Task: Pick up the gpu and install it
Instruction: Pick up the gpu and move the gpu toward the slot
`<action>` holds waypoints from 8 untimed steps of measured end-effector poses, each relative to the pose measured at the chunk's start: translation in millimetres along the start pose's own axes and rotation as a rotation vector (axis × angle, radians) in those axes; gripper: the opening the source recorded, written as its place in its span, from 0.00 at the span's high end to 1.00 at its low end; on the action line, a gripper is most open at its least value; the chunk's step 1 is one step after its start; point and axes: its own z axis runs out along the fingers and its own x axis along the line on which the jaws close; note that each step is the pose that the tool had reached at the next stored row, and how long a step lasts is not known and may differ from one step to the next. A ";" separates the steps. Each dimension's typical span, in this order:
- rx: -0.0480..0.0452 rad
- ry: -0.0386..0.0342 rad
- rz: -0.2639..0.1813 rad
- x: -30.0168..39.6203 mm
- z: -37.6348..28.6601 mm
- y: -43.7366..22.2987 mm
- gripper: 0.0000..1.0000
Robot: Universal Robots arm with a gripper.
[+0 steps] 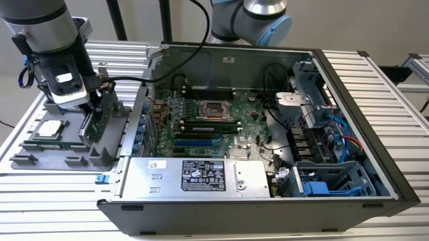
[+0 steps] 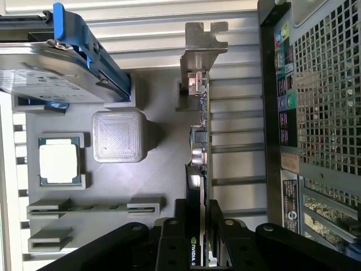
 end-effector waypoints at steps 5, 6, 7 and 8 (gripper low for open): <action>0.0001 0.0001 0.000 0.0 -2.9 0.1 1.00; 0.0001 0.0001 0.000 0.0 -4.2 0.2 1.00; 0.0001 0.0001 0.000 0.0 -5.7 0.3 1.00; 0.0001 0.0001 0.000 0.0 -7.1 0.3 1.00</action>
